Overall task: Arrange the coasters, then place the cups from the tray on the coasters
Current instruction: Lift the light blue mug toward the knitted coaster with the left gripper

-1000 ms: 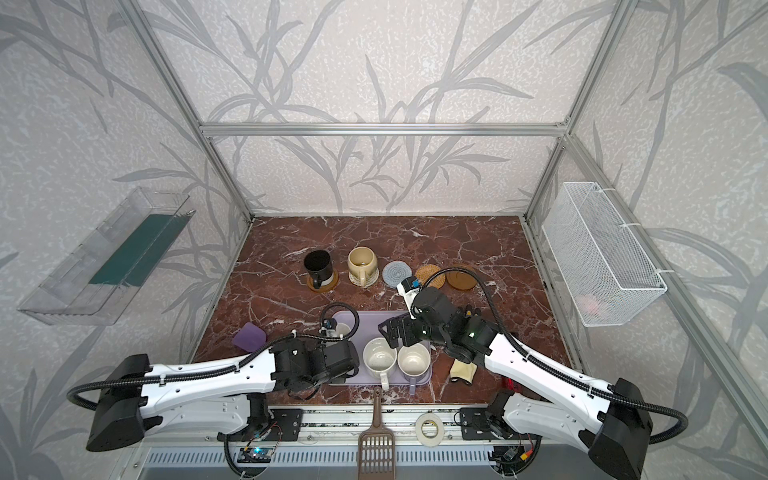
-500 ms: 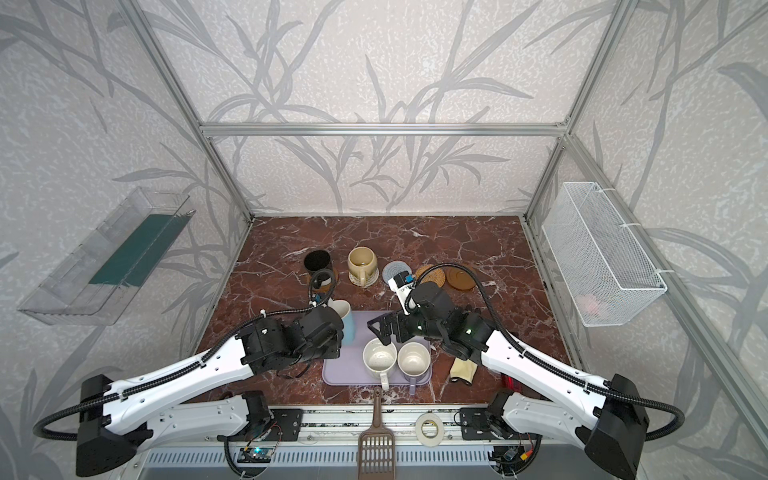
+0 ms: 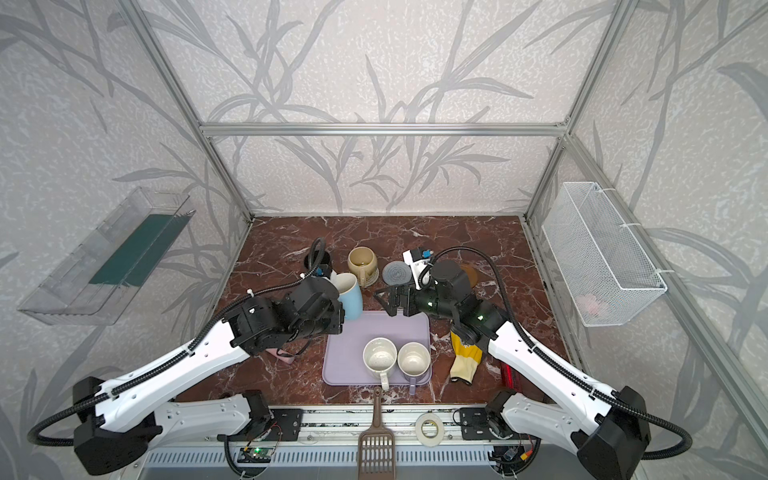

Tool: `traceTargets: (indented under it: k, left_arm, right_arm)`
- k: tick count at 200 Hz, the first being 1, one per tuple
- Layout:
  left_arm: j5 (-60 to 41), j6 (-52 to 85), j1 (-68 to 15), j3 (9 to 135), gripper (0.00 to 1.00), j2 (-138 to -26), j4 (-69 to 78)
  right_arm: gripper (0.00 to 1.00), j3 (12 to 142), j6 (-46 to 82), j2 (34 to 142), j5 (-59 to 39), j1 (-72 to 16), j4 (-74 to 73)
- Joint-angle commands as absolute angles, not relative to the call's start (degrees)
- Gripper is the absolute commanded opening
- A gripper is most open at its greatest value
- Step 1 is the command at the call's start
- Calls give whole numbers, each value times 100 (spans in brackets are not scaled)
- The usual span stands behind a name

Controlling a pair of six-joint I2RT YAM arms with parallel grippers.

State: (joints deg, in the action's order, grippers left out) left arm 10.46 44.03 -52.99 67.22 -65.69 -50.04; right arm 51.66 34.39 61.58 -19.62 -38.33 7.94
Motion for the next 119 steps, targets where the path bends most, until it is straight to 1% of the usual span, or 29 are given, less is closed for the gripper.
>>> traceTargets:
  k: [1, 26, 64, 92, 119]
  left_arm:
    - [1006, 4107, -5278, 7181, 0, -6688, -4410]
    - [967, 3971, -5215, 7471, 0, -6982, -4428]
    - [925, 3848, -5091, 7960, 0, -7507, -4486]
    - [918, 3704, -4964, 8332, 0, -7965, -4477]
    - [886, 3659, -4791, 8745, 0, -8490, -4502]
  right_arm:
    - [99, 5347, 3767, 6133, -2264, -3501, 635]
    - [99, 5602, 3830, 6237, -2586, -3109, 731]
    - [99, 6003, 3687, 6389, -2532, -2778, 1300]
    - [99, 6191, 3830, 6644, -2548, -2334, 1781]
    - [99, 6249, 3941, 6952, -2661, -2071, 1874]
